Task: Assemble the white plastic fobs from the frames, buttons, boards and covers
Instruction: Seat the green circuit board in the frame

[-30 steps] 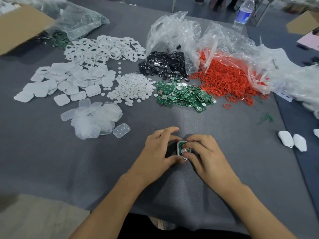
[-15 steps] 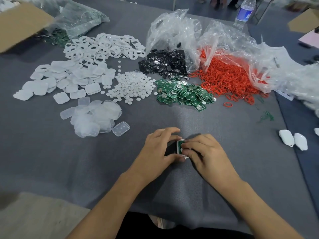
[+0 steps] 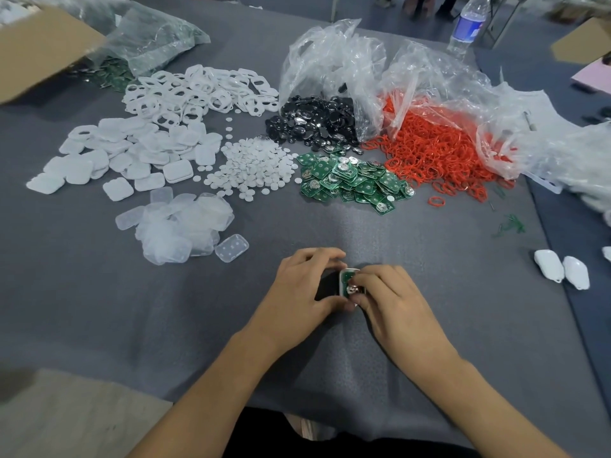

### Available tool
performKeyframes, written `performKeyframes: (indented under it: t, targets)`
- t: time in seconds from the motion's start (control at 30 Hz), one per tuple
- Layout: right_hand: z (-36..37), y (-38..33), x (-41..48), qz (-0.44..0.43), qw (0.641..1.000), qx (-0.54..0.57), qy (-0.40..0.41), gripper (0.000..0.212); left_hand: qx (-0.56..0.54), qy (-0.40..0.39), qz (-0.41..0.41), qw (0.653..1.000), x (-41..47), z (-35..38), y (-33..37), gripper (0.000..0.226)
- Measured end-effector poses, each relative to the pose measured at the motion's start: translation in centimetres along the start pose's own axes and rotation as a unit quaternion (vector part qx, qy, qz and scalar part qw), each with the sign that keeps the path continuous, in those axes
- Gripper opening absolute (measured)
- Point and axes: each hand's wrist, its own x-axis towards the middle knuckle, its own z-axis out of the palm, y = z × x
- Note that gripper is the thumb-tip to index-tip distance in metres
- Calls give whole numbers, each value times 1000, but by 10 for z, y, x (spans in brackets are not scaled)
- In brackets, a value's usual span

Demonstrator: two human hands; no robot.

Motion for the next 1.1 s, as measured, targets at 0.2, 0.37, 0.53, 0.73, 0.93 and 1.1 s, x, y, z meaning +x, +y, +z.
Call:
performKeyframes:
  t: [0.2,0.37,0.53,0.73,0.93,1.1]
  targets:
    - [2,2,-1,-1,1000,8,-5,13,-3,-3,1,1000,1,0,0,68]
    - [2,1,-1,-10,1000,13,-10,14,-3,-2,7,1000,1,0,-1,68]
    - [1,0,0,-18,1000,23,-12,12,3,-2,7,1000,2,0,-2,69]
    - [0,1,0,-19,999,40,-11,10,2,4,8,1000,2,1,-4,69]
    - [2,-1,-3,-26,998,48,5,7,3,4,8,1000,2,2,-6,68]
    - [-3,-6,-1,-11,999,51,2,5,6,2,11,1000,3,2,-5,70]
